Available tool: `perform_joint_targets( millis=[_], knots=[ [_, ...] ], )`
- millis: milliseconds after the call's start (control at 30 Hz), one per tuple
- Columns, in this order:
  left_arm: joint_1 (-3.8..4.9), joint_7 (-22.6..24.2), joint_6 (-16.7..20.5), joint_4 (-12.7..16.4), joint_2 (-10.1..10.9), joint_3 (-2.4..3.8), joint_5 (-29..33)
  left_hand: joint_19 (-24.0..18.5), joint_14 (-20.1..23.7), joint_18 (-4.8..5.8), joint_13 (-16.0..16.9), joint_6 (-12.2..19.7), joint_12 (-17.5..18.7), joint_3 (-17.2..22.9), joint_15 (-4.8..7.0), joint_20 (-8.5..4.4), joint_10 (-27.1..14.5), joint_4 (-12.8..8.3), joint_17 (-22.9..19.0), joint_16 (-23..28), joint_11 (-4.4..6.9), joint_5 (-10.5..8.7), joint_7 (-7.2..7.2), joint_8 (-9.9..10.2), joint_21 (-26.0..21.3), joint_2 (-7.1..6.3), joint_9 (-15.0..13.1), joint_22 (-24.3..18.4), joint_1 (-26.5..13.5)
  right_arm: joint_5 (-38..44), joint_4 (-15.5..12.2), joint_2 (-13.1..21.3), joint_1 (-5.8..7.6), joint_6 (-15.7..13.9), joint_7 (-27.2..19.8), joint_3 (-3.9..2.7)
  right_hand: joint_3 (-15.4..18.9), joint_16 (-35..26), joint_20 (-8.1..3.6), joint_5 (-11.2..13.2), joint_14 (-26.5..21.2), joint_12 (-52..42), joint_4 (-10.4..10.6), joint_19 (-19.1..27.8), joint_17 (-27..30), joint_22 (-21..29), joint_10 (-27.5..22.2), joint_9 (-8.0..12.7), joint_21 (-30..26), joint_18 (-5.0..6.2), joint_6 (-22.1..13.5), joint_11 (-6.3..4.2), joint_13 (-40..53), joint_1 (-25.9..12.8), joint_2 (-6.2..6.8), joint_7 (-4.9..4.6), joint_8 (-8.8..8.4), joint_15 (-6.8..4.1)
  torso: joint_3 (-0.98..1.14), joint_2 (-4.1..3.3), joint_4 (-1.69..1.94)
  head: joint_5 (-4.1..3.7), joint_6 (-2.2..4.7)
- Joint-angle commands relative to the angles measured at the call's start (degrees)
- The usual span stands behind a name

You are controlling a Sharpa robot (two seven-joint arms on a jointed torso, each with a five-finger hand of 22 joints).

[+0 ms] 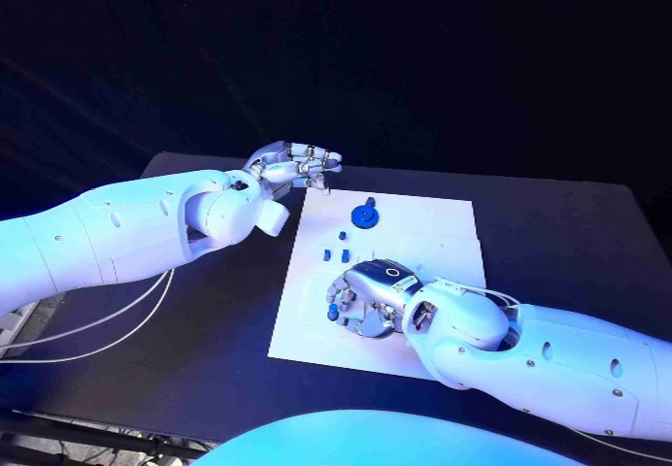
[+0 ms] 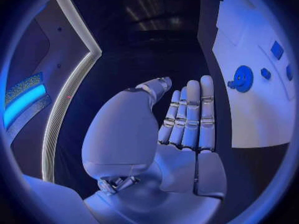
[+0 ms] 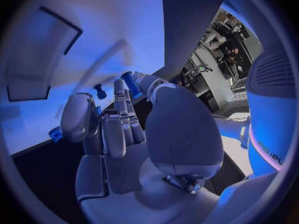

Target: Assemble the parts on the task board

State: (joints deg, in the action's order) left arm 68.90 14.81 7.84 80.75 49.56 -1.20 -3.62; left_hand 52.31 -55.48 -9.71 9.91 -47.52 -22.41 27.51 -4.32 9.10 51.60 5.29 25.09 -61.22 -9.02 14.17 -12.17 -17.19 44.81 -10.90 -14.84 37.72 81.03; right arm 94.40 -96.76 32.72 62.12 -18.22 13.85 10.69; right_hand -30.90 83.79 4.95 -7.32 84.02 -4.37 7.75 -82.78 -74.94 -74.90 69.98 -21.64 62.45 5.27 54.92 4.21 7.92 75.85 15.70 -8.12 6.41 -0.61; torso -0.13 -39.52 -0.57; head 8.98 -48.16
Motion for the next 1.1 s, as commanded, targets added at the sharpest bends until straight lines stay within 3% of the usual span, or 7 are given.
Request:
perform_joint_targets(
  millis=[33,433,700,800,867,967,1100],
  knots=[
    [0.04,0.19,-1.01,0.16,-0.01,0.04,-0.05,0.06,0.31,-0.79,-0.06,0.34,-0.19,-0.24,-0.1,0.4,-0.39,0.03,-0.1,0.28,0.15,-0.1,-0.5,-0.06,-0.2,0.24,0.05,-0.05,0.48,0.52,-0.81,0.49,-0.02,-1.64,0.11,-0.02,1.33,-0.37,0.44,-0.08,3.06,0.18,-0.06,-0.24,-0.79,-7.47,-1.06,0.16,0.92,-0.82,-1.05,0.02,-0.04,-0.56,0.67,0.04,-0.56,0.34,0.02,0.01,0.0,-0.08,0.1],
    [0.04,0.16,-0.92,0.24,0.28,0.04,-0.06,0.07,0.34,-0.78,-0.07,0.38,-0.3,-0.37,-0.14,0.45,-0.5,0.2,-0.11,0.28,0.11,-0.11,-0.52,-0.13,-0.3,0.27,0.03,-0.12,0.36,-0.04,-3.71,3.08,0.64,-5.31,-0.14,-0.16,6.39,-2.13,0.56,0.17,2.34,-1.16,0.11,-0.48,2.38,-7.61,-4.47,0.32,0.88,-0.85,-2.62,0.22,0.31,-0.45,-0.01,0.37,-1.42,0.44,0.01,0.01,0.04,-0.65,0.45],
    [0.04,0.2,-1.0,0.19,0.28,0.02,-0.03,0.07,0.34,-0.78,-0.07,0.38,-0.3,-0.37,-0.14,0.45,-0.5,0.2,-0.11,0.28,0.11,-0.11,-0.52,-0.13,-0.3,0.27,0.03,-0.12,0.36,-8.39,-6.97,9.77,3.32,-12.69,-4.45,-0.7,7.26,-2.52,0.44,-0.7,2.29,-3.7,0.17,-0.51,3.08,-7.57,-3.45,0.17,0.41,-0.77,-1.83,0.1,1.1,1.23,-1.29,-0.34,-1.11,0.3,-0.1,0.17,-0.12,-2.43,1.26],
    [0.03,0.24,-0.93,0.2,0.36,0.01,-0.02,0.07,0.34,-0.78,-0.07,0.38,-0.3,-0.37,-0.14,0.45,-0.5,0.2,-0.11,0.28,0.11,-0.11,-0.52,-0.13,-0.3,0.27,0.03,-0.12,0.36,-14.91,-8.07,13.35,4.78,-12.45,-4.87,-0.84,7.18,-2.81,0.77,-1.19,2.18,-5.25,0.35,-0.66,3.6,-7.74,-2.15,-0.12,0.8,-0.92,-0.18,0.97,1.64,1.49,-1.31,-1.56,-0.27,0.93,-0.11,0.25,-0.24,-2.83,1.39],
    [0.03,0.27,-0.88,0.22,0.45,0.0,-0.01,0.06,0.37,-0.78,-0.08,0.39,-0.31,-0.42,-0.16,0.46,-0.6,0.24,-0.11,0.28,0.11,-0.11,-0.51,-0.16,-0.35,0.25,0.02,-0.15,0.34,-20.31,-8.85,16.17,5.84,-11.21,-4.5,-0.9,7.64,-2.76,0.93,-1.1,2.21,-6.49,0.79,-0.77,3.55,-7.88,-1.28,-0.34,1.1,-0.96,0.05,0.95,2.31,1.18,-1.2,-1.62,0.34,1.02,-0.12,0.42,-0.44,-3.26,1.44],
    [0.03,0.31,-0.78,0.26,0.55,-0.04,0.0,0.06,0.37,-0.78,-0.08,0.39,-0.31,-0.42,-0.16,0.46,-0.6,0.24,-0.11,0.28,0.11,-0.11,-0.51,-0.16,-0.35,0.25,0.02,-0.15,0.34,-25.77,-10.32,20.86,6.86,-8.49,-3.06,-0.94,11.28,-2.15,0.28,-3.7,2.53,-12.07,3.0,-1.3,2.59,-8.55,1.35,-1.54,2.8,-1.13,-0.6,-0.46,6.61,-0.53,-0.86,-0.63,2.92,0.03,-0.09,0.62,-0.7,-4.08,1.64],
    [0.03,0.31,-0.64,0.33,0.54,-0.08,0.0,0.06,0.37,-0.78,-0.08,0.39,-0.31,-0.42,-0.16,0.46,-0.6,0.24,-0.11,0.28,0.11,-0.11,-0.51,-0.16,-0.35,0.25,0.02,-0.15,0.34,-28.22,-11.79,25.38,7.37,-5.18,-0.14,-0.92,16.34,-1.23,-0.91,-3.66,2.95,-22.24,6.36,-2.14,1.21,-9.69,0.14,-3.38,5.58,-1.53,-1.92,-1.55,16.75,-0.14,-1.97,0.78,7.36,-0.77,-0.09,0.72,-0.85,-4.91,1.76]
  ],
)
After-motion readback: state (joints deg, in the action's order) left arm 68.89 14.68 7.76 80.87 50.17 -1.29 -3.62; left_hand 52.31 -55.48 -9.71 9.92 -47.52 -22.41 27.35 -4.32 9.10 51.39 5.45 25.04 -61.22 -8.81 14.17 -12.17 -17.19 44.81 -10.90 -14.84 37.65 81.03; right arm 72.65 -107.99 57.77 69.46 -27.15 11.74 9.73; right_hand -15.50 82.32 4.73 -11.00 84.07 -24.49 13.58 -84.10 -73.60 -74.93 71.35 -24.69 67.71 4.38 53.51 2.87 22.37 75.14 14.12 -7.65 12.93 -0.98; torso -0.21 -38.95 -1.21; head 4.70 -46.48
